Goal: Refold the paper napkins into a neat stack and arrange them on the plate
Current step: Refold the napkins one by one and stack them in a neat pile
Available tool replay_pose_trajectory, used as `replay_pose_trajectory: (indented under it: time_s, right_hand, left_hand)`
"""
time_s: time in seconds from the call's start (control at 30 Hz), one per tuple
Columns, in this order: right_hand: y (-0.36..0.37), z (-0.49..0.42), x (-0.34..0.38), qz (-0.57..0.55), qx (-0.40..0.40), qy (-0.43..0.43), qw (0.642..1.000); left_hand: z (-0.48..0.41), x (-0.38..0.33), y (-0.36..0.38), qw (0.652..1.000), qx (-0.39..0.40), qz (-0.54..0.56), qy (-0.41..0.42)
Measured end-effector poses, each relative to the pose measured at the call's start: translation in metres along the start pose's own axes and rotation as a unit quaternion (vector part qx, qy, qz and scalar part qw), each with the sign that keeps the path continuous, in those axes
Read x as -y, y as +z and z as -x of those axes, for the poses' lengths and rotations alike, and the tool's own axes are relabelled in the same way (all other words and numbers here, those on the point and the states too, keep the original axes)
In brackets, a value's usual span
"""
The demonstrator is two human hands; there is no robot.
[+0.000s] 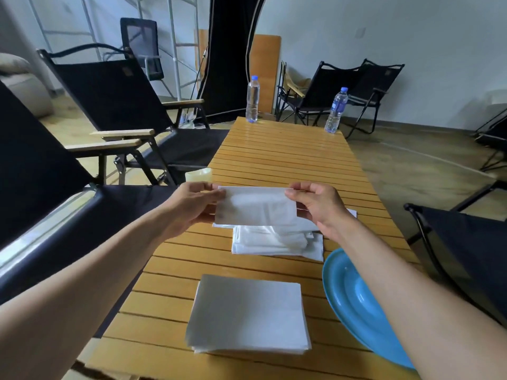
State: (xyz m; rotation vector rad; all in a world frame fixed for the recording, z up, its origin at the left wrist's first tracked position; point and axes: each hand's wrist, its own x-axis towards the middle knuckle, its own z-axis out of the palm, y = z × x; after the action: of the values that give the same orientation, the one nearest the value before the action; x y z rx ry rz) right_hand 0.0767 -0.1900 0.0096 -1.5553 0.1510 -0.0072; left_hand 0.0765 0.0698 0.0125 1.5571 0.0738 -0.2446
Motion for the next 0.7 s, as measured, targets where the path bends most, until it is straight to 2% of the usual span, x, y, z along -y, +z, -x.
replay_pose_trajectory:
  time_s: [0.33, 0.57, 0.7]
  right_hand:
    - [-0.013, 0.126, -0.010, 0.066, 0.058, 0.017, 0.996]
    - [-0.014, 0.134, -0.041, 0.163, 0.069, 0.046, 0.983]
    - [-0.019, 0.124, -0.041, 0.221, 0.071, 0.030, 0.972]
  left_hand:
    - [0.115, 0.014, -0.019, 0.993, 0.035, -0.081, -0.084]
    - [0.123, 0.043, -0.020, 0.974, 0.030, -0.201, -0.096]
    - [0.110, 0.038, -0.025, 0.947, 0.052, -0.307, -0.082]
